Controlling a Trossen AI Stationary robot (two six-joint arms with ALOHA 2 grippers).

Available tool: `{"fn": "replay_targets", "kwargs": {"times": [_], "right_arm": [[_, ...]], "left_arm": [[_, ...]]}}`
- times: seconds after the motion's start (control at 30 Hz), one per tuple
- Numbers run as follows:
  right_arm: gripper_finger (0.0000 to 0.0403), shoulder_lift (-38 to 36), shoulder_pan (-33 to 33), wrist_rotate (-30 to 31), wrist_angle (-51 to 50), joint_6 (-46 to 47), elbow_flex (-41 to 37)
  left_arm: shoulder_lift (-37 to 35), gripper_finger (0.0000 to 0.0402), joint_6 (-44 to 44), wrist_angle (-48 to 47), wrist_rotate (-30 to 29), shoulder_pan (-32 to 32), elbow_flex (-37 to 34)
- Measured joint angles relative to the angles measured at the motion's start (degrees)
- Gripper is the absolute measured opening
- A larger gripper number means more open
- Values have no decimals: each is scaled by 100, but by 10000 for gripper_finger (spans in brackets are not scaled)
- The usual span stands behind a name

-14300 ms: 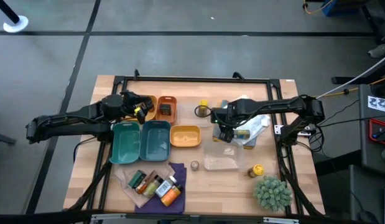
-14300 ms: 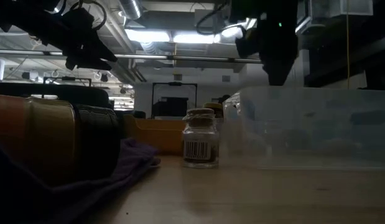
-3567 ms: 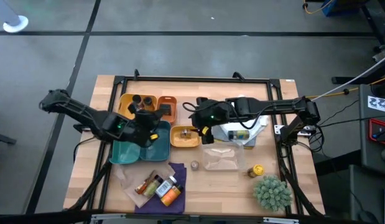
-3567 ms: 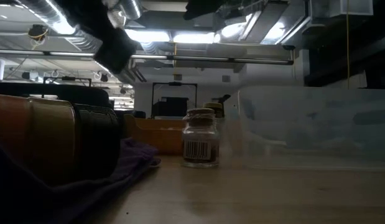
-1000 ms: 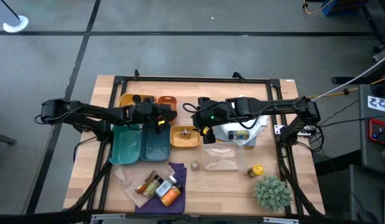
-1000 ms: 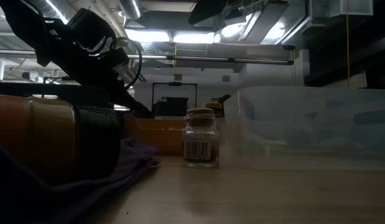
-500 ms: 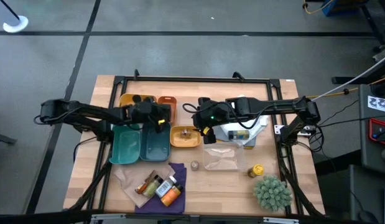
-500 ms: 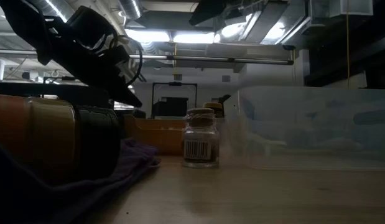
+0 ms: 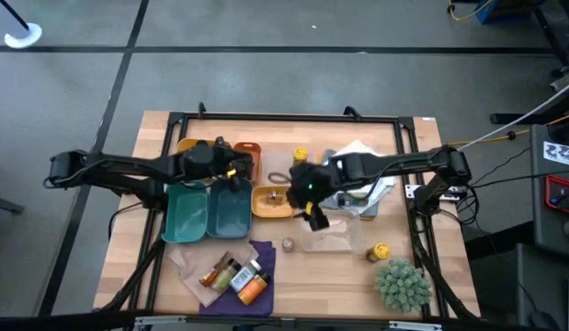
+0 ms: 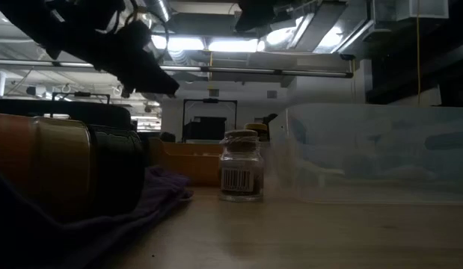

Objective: Sort spices by type
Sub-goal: Put the brown spice bottle into the bottom yellow bin

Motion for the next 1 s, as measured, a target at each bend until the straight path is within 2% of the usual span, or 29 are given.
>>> {"fn": "replay_targets", "kwargs": {"times": [0.2,0.43,0.77,1.0], "right_arm": [[241,336,507,56,102,51,-64],[241,965,1000,574,569,562,-71],[241,1659,994,694,807,1713,-71],[241,1861,1007,649,790,2099,-71]], "left_arm": [[-135,169,-149,-5,4,-307,0],[-140,169,-293,5,4,-674,0],[-140,169,-295,-4,6,-1162,0],[-140,169,-295,-13,7,-1369,0]]}}
